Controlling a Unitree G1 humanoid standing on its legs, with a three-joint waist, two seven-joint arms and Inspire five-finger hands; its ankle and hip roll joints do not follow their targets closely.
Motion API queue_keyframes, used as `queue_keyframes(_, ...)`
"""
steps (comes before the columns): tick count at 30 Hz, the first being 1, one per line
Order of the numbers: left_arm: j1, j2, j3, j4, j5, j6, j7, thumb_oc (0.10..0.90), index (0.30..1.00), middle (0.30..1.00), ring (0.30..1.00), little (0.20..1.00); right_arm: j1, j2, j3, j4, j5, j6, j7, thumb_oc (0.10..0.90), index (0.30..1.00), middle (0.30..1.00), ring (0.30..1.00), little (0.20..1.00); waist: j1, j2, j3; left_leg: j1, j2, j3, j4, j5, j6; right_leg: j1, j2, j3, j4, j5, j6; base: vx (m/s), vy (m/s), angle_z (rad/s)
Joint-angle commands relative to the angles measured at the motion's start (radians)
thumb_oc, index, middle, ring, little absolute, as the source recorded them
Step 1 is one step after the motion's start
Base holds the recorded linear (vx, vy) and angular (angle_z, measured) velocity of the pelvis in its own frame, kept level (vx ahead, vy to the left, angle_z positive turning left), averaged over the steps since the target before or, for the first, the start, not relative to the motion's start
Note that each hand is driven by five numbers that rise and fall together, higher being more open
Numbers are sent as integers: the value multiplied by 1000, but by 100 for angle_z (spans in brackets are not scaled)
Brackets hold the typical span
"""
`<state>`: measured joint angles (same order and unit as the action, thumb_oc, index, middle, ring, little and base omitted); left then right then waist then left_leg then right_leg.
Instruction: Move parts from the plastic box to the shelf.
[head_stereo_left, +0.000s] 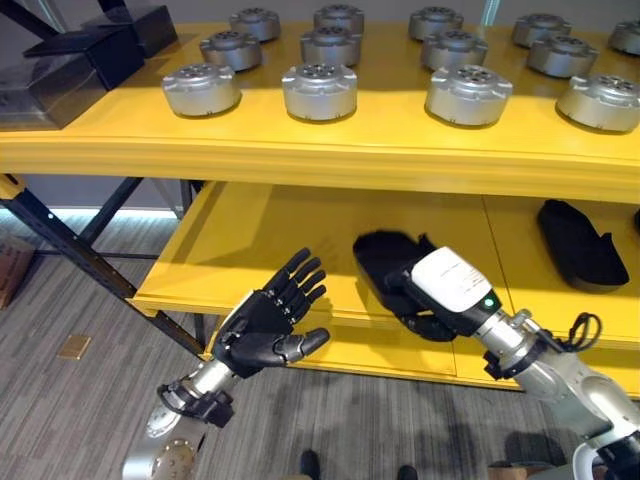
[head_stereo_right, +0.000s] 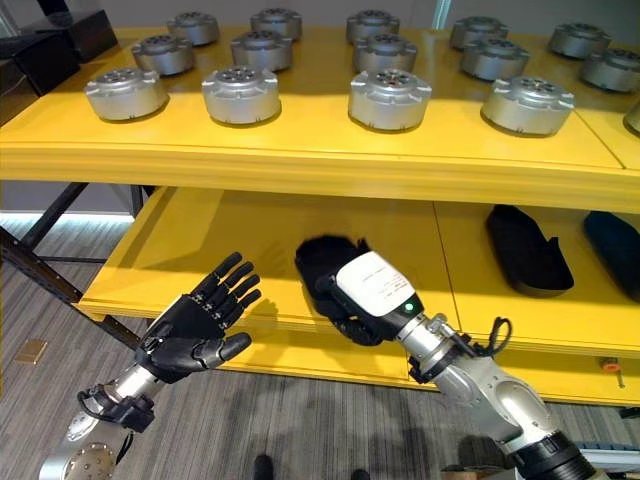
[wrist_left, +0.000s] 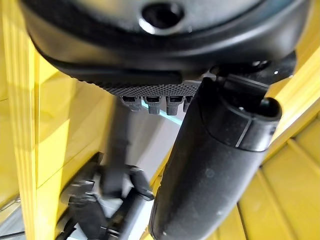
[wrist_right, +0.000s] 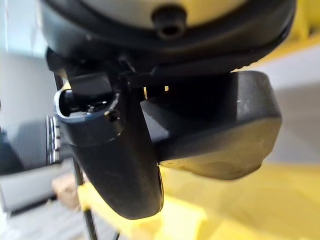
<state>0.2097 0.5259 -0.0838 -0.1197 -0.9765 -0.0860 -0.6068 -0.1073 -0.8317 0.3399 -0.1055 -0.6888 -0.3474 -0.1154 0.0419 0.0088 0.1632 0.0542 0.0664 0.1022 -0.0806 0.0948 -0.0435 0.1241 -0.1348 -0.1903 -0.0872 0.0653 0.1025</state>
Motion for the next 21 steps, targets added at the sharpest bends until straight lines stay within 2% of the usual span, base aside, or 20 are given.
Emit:
queue_keyframes(1, -67, 41, 10, -77, -54, -93, -63, 900, 1000, 1000, 1000, 1000, -160, -3, -50, -16, 14, 53, -56, 400, 300, 300, 300, 300, 16, -30, -69, 56, 8, 14, 1, -100, 16, -6, 8, 26, 9, -29, 5, 0, 0, 0)
queue_keyframes(4, -65, 38, 15, -76, -51, -87, -71, 900, 1000, 1000, 1000, 1000, -155, 4, -25, 35, -1, 106, -46, 400, 300, 300, 300, 300, 19, -31, -65, 58, 8, 13, 2, -100, 17, -6, 6, 23, 10, -29, 6, 0, 0, 0)
queue_keyframes(6, -64, 35, 17, -71, -50, -85, -81, 900, 1000, 1000, 1000, 1000, -148, 17, -13, 88, 18, 181, -41, 400, 300, 300, 300, 300, 21, -30, -62, 57, 9, 13, 3, -99, 17, -7, 5, 22, 13, -29, 7, -2, -2, 5)
queue_keyframes(8, -60, 32, 19, -73, -47, -84, -86, 900, 1000, 1000, 1000, 1000, -140, 29, -11, 131, 15, 195, -64, 400, 300, 300, 300, 300, 22, -29, -58, 57, 8, 12, 3, -99, 17, -8, 4, 21, 14, -28, 7, -1, -2, 2)
queue_keyframes(9, -58, 26, 22, -59, -42, -88, -102, 900, 1000, 1000, 1000, 1000, -138, 57, -5, 203, 15, 223, -108, 400, 300, 300, 300, 300, 24, -25, -51, 54, 8, 9, 4, -97, 17, -11, 2, 19, 17, -27, 7, 0, 0, 0)
queue_keyframes(15, -58, 19, 27, -56, -39, -82, -109, 900, 1000, 1000, 1000, 1000, -141, 77, -7, 249, 15, 233, -122, 400, 300, 300, 300, 300, 26, -24, -47, 54, 8, 7, 5, -97, 17, -11, 1, 18, 18, -29, 6, 0, 0, 0)
queue_keyframes(16, -64, 10, 30, -52, -28, -67, -120, 900, 1000, 1000, 1000, 1000, -151, 112, -6, 336, 3, 262, -156, 400, 300, 300, 300, 300, 33, -18, -40, 48, 9, 2, 6, -95, 15, -17, 0, 16, 21, -29, 5, -5, -43, -2)
queue_keyframes(17, -66, 8, 33, -54, -26, -62, -125, 900, 1000, 1000, 1000, 1000, -162, 120, -6, 370, 13, 264, -161, 400, 300, 300, 300, 300, 34, -16, -36, 45, 9, -1, 7, -95, 15, -20, -1, 16, 23, -29, 5, -8, -61, -1)
queue_keyframes(21, -88, 3, 17, -59, -33, -20, -157, 900, 1000, 1000, 1000, 1000, -219, 139, 13, 434, 46, 327, -195, 400, 300, 300, 300, 300, 43, -7, -23, 24, 10, -6, 18, -95, 13, -41, -1, 15, 35, -33, 2, -16, -40, 4)
